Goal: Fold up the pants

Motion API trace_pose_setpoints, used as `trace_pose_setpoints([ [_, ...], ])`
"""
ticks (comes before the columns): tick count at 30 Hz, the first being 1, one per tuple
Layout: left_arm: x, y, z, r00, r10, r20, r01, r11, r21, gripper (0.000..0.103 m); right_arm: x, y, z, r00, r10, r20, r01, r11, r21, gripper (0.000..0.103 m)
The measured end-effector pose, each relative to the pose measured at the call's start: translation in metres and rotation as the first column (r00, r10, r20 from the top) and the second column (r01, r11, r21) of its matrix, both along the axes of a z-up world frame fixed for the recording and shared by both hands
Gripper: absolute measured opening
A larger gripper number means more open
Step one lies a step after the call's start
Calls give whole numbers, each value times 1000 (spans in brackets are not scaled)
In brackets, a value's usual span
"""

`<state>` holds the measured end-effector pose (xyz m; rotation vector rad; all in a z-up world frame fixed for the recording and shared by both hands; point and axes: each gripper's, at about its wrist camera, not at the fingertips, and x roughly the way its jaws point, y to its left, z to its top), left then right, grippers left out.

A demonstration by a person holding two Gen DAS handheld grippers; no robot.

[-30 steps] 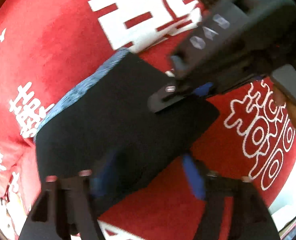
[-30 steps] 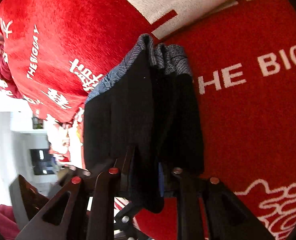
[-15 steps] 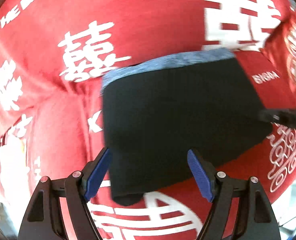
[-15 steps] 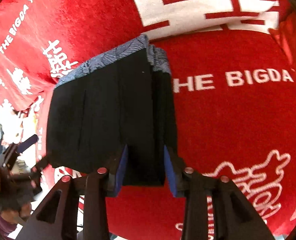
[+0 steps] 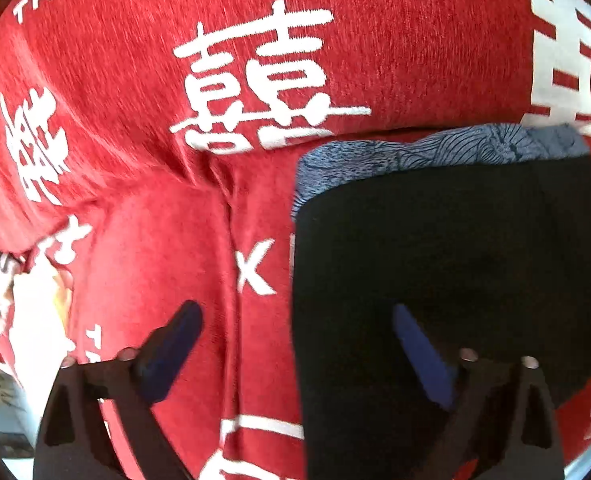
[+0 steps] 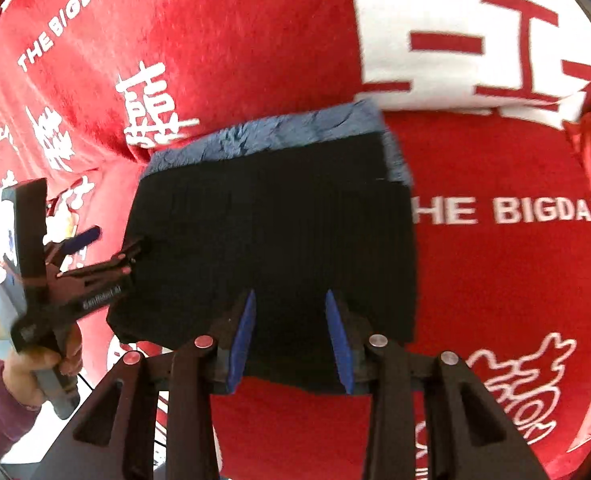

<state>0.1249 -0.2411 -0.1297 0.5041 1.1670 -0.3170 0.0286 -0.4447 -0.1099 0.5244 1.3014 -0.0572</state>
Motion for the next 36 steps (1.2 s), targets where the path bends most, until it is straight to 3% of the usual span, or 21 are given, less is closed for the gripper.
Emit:
trace_pose_setpoints([
  [3, 11, 11, -4, 997, 38, -62, -41, 998, -50, 102, 7, 7, -9, 1000, 17, -22, -18, 999, -42, 42],
  [6, 21, 19, -1, 988, 78, -131, -91, 992, -92, 103, 4, 4, -10, 1000, 6, -15, -7, 1000, -20, 42],
  [11, 16, 17, 2, 986, 46, -159, -59, 995, -78, 103, -3, -2, -10, 1000, -21, -19, 21, 1000, 19, 42],
  [16, 19, 22, 0, 971, 76, -228, -102, 989, -103, 103, -10, 0, -7, 999, -43, -19, 43, 999, 15, 46],
  [24, 18, 23, 1, 966, 90, -241, -118, 988, -102, 103, -13, 0, -1, 998, -58, -24, 58, 998, 6, 59],
  [36, 20, 23, -5, 948, 117, -295, -161, 978, -131, 103, -19, -6, -2, 996, -88, -29, 88, 996, 11, 64],
])
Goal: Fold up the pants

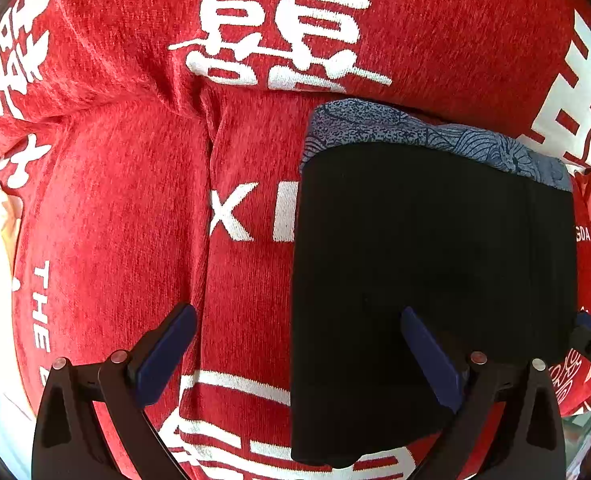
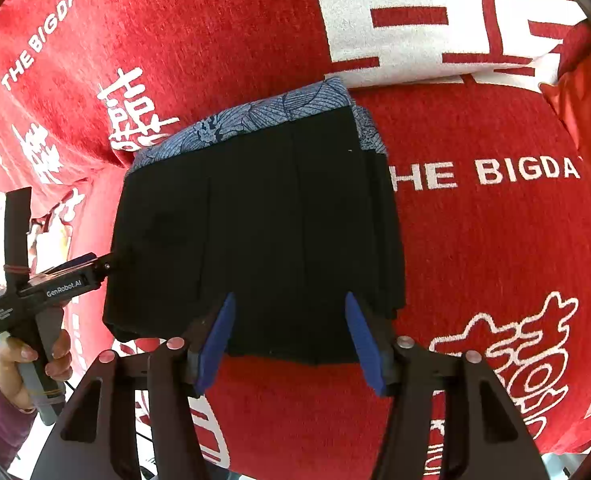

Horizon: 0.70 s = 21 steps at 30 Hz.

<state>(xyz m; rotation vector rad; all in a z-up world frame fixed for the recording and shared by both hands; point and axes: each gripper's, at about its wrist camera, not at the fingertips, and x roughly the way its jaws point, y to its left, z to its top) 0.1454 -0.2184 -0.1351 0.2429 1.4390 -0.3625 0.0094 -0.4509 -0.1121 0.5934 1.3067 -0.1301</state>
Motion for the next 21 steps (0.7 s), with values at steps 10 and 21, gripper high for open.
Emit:
trace_pose_setpoints([
  [10, 5, 0, -10, 998, 19, -55, -21, 999, -38, 103, -4, -7, 0, 1000, -13, -6, 13, 1000, -5, 73],
  [21, 21, 16, -7, 997, 26, -78, -35, 993, -115, 103, -14, -29, -12, 998, -65, -22, 66, 997, 37, 81],
])
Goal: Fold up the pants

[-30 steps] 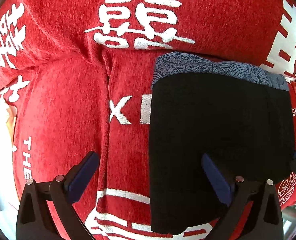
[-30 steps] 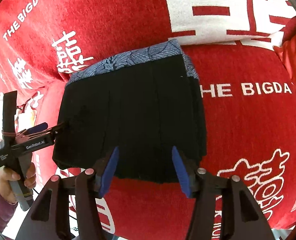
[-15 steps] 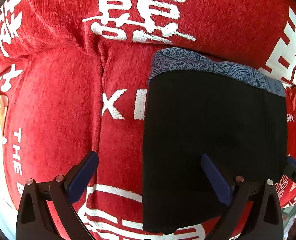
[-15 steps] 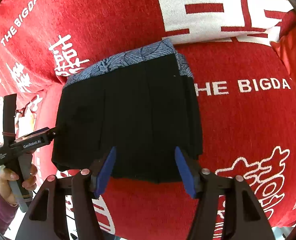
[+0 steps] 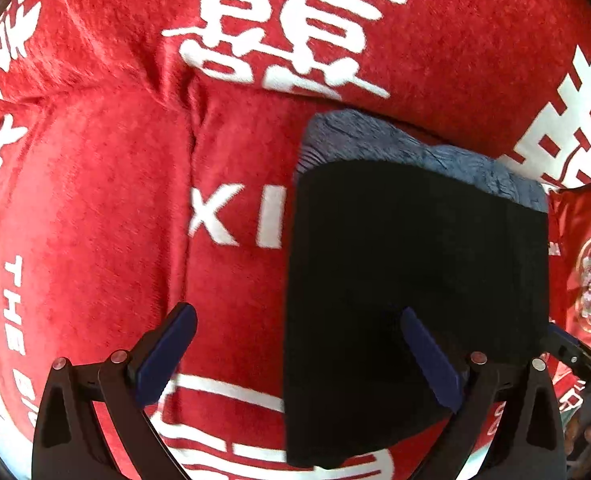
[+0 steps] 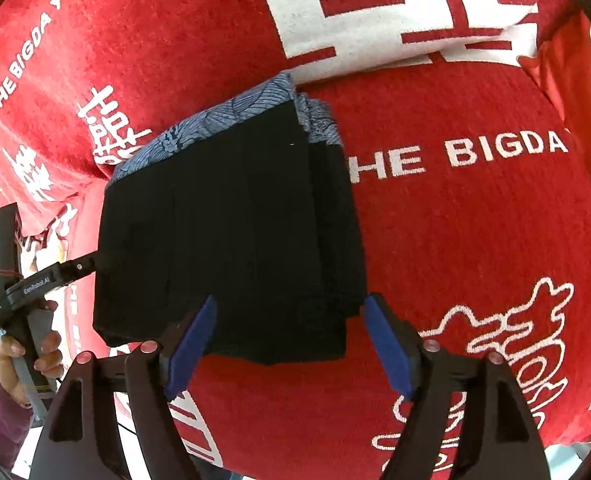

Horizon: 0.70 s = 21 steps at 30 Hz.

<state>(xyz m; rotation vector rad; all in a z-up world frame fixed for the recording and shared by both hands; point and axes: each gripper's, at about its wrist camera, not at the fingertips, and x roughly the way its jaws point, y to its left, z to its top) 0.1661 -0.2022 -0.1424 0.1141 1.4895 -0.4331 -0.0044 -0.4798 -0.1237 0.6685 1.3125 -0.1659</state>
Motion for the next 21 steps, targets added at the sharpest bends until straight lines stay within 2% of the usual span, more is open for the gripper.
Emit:
trace_pose_setpoints([
  [7, 9, -3, -6, 999, -18, -46, 17, 999, -29, 103, -5, -16, -9, 998, -61, 12, 60, 996, 64, 87],
  [11, 16, -2, -12, 994, 13, -111, -25, 994, -111, 103, -4, -27, -15, 997, -79, 19, 77, 991, 106, 92],
  [14, 21, -1, -15, 992, 17, -127, -35, 989, -142, 103, -1, -32, -17, 997, -67, 26, 63, 990, 130, 93],
  [21, 33, 8, -19, 989, 8, -148, -26, 993, -119, 103, 8, -42, -30, 999, -49, 16, 45, 980, 192, 93],
])
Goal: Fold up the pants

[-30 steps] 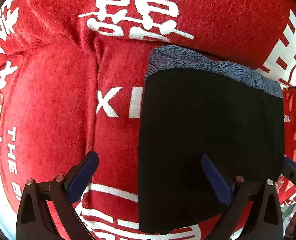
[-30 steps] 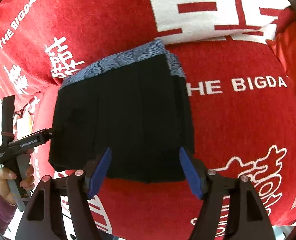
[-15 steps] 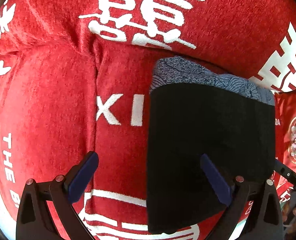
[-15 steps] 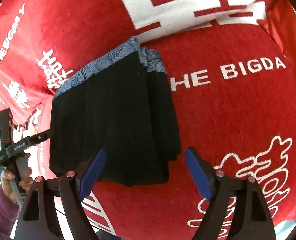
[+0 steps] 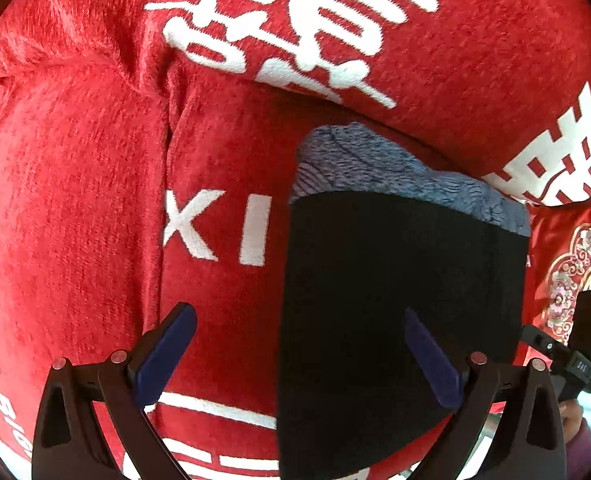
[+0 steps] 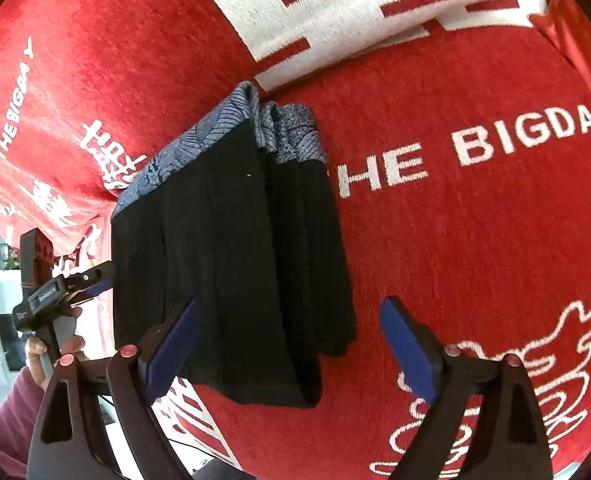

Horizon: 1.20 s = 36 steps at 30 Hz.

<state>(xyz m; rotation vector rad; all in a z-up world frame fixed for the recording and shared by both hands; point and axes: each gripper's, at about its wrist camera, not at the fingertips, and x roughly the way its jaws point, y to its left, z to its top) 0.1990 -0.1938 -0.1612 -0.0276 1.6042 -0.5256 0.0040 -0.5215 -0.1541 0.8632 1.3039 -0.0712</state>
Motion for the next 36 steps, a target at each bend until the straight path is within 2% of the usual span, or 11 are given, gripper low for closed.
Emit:
trace_pose_setpoints([
  [3, 1, -1, -6, 1000, -17, -9, 17, 1000, 7, 103, 4, -2, -10, 1000, 6, -7, -6, 999, 43, 93],
  [6, 1, -6, -11, 999, -50, -20, 49, 999, -17, 103, 8, -4, -17, 1000, 18, 6, -19, 997, 74, 93],
  [12, -1, -26, -18, 978, -206, -17, 205, 978, -51, 103, 18, -11, -29, 996, 61, 61, -71, 982, 176, 93],
  [17, 1, -29, -29, 981, -183, -57, 178, 980, -94, 103, 28, -13, -42, 991, 93, 96, -114, 965, 237, 93],
  [22, -10, -45, -37, 987, -150, -59, 143, 984, -106, 103, 28, -24, -49, 994, 26, 103, -56, 951, 304, 91],
  [24, -14, -52, -31, 990, -139, -29, 136, 986, -98, 100, 28, -26, -50, 997, 18, 75, -39, 957, 288, 72],
  [25, -16, -56, -26, 990, -139, -10, 137, 984, -110, 85, 27, -25, -48, 997, 31, 70, -49, 961, 274, 68],
  [27, -25, -64, -12, 988, -148, 44, 152, 982, -113, 77, 25, -25, -43, 996, 37, 75, -56, 961, 270, 55],
  [29, -31, -63, -1, 985, -151, 78, 159, 982, -106, 66, 23, -25, -36, 996, 37, 87, -59, 961, 270, 50],
  [31, -35, -62, 10, 985, -137, 101, 148, 983, -106, 61, 22, -23, -29, 994, 34, 107, -63, 958, 280, 47],
  [36, -55, -45, 42, 987, -95, 131, 109, 989, -102, 60, 10, -16, -11, 989, 47, 143, -93, 940, 329, 44],
])
